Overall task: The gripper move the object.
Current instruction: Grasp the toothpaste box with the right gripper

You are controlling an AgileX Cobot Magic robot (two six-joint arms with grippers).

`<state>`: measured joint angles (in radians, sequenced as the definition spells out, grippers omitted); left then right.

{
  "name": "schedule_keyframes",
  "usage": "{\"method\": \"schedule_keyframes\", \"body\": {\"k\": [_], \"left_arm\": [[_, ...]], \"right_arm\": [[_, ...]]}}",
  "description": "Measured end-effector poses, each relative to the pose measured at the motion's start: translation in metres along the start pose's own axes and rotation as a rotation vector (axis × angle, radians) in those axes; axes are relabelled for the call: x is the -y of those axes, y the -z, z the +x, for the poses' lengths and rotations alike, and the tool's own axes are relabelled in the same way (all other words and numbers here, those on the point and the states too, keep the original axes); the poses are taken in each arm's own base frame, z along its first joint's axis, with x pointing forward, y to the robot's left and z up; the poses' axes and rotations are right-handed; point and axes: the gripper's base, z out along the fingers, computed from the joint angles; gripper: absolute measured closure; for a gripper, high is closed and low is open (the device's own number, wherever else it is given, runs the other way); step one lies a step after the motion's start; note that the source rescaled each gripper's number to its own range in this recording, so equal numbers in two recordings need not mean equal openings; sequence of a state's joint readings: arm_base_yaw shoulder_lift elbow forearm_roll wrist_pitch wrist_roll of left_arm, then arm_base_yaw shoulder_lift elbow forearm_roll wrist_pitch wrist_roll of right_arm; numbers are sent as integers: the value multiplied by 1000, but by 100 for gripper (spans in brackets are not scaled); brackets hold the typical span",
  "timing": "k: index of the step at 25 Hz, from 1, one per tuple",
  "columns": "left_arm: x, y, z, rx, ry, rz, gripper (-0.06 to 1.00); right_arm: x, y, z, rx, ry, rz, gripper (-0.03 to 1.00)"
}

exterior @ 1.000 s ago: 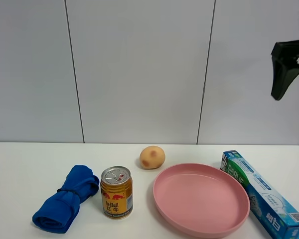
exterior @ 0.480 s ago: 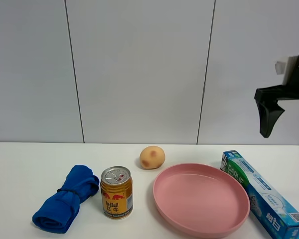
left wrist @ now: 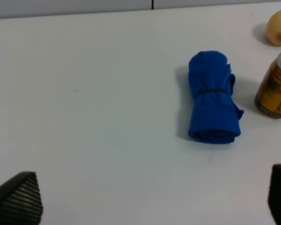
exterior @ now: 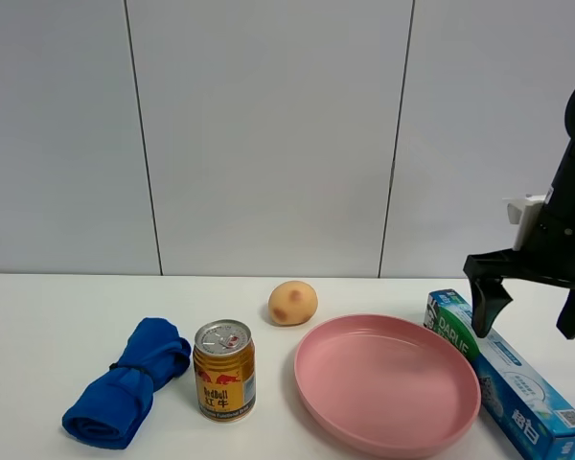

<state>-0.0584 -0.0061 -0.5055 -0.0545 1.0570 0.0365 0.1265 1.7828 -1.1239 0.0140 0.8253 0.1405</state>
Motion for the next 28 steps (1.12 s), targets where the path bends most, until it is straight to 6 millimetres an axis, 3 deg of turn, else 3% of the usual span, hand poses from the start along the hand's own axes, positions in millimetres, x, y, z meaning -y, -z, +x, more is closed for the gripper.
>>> {"method": "schedule_keyframes", "body": {"k": [6, 13, 16, 24, 28], "left_arm": [[0, 0, 0, 0, 0, 0, -6], [0, 0, 0, 0, -1, 0, -6], [0, 0, 0, 0, -1, 0, -6], [0, 0, 0, 0, 0, 0, -6], [0, 0, 0, 0, 0, 0, -6]], "right_arm": [[4, -30, -3, -43, 42, 47, -3], [4, -52, -7, -39, 62, 57, 0], [4, -52, -7, -31, 61, 54, 18], [3, -53, -10, 1, 65, 49, 93], [4, -53, -11, 6, 64, 50, 97]]}}
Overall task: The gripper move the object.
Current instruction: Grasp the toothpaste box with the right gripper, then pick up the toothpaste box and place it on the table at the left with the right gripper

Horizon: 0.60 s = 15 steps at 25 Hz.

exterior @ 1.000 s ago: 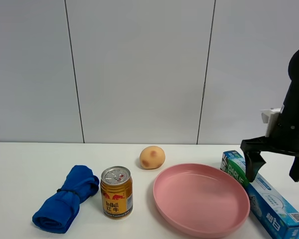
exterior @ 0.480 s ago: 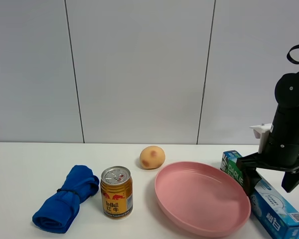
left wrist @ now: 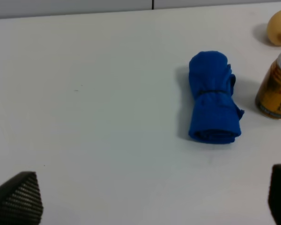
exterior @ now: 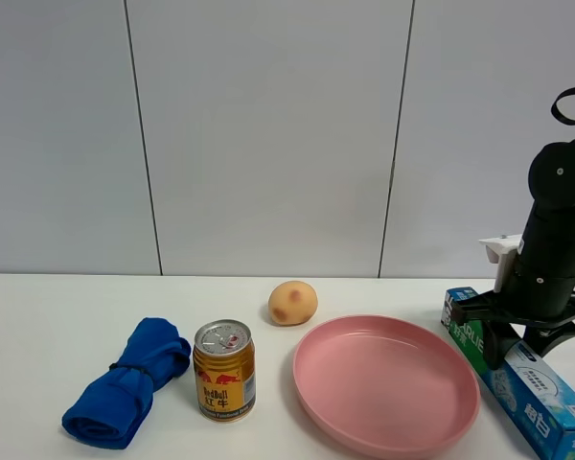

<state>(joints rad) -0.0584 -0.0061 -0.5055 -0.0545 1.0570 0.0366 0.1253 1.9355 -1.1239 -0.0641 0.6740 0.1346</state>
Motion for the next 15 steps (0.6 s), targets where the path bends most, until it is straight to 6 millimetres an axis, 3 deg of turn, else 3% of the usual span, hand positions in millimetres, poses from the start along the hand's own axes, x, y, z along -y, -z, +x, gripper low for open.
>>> {"method": "schedule_keyframes", "body": {"k": [10, 12, 15], "left_arm": [[0, 0, 0, 0, 0, 0, -6], [0, 0, 0, 0, 0, 0, -6], [0, 0, 0, 0, 0, 0, -6]], "right_arm": [[0, 5, 2, -12, 69, 0, 97], [0, 15, 4, -19, 98, -10, 97], [-1, 51, 5, 53, 164, -40, 97]]}}
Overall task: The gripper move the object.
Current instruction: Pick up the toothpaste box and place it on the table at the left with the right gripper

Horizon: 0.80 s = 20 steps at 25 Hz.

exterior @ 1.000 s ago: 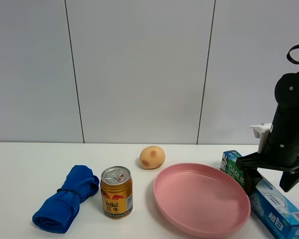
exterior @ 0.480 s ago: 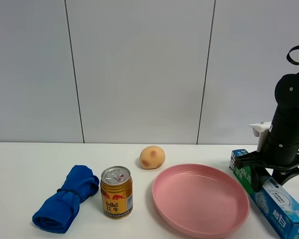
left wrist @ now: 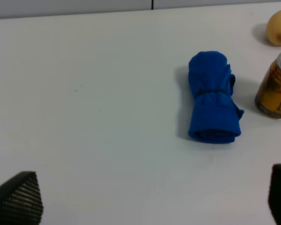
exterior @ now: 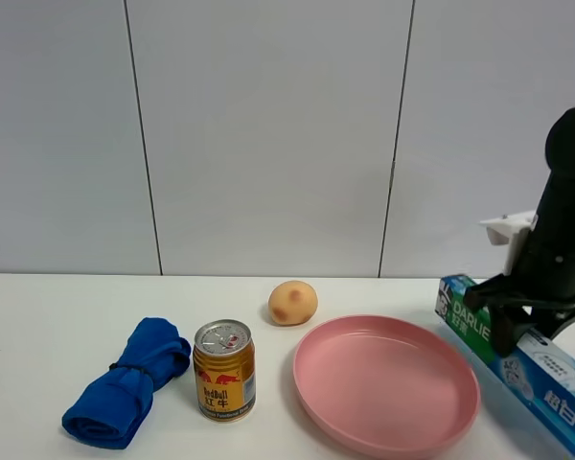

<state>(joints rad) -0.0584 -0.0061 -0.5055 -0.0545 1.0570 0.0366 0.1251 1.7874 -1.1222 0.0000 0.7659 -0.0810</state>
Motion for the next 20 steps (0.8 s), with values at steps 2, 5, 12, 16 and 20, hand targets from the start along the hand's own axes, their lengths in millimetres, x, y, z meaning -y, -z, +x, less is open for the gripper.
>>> {"method": "schedule_keyframes", "body": {"k": [2, 5, 12, 16, 20], "left_arm": [[0, 0, 0, 0, 0, 0, -6], [0, 0, 0, 0, 0, 0, -6], [0, 0, 0, 0, 0, 0, -6], [0, 0, 0, 0, 0, 0, -6], [0, 0, 0, 0, -1, 0, -6]], "right_arm": [[-3, 29, 0, 50, 72, -26, 97], [-14, 80, -4, 114, 217, -56, 97], [-69, 189, -28, 313, 577, -95, 97], [-109, 225, -53, 425, 699, -118, 97], [-150, 230, -86, 509, 805, -94, 97]]}}
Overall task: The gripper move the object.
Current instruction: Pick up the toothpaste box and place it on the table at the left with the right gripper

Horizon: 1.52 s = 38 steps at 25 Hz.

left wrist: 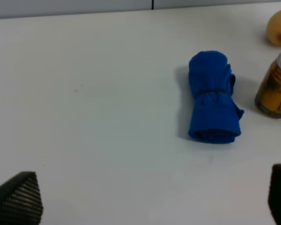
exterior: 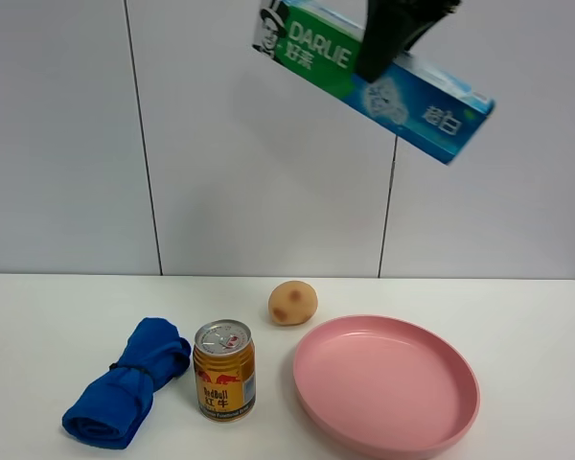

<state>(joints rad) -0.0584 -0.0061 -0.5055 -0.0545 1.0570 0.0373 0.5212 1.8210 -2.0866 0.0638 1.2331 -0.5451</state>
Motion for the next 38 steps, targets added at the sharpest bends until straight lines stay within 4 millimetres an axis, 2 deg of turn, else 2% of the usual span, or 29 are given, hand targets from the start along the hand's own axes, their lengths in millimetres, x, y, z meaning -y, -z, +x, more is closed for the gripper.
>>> {"method": "schedule_keyframes", "body": {"k": [3, 7, 10, 15, 19, 26, 38], "left_arm": [[0, 0, 0, 0, 0, 0, -6], [0, 0, 0, 0, 0, 0, -6], [0, 0, 0, 0, 1, 0, -6], [0, 0, 0, 0, 1, 1, -6], [0, 0, 0, 0, 1, 1, -6], [0, 0, 0, 0, 1, 1, -6], [0, 0, 0, 0, 0, 0, -6]], "right_arm": [[-12, -28, -29, 38, 100, -9, 97], [-35, -79, -52, 48, 233, -60, 97], [-55, -126, -53, 27, 330, -128, 97], [-80, -207, -45, 55, 450, -202, 97], [-90, -248, -36, 73, 456, -208, 97], [-97, -292, -23, 98, 441, -177, 97], [-104, -316, -14, 122, 403, -192, 97]]}}
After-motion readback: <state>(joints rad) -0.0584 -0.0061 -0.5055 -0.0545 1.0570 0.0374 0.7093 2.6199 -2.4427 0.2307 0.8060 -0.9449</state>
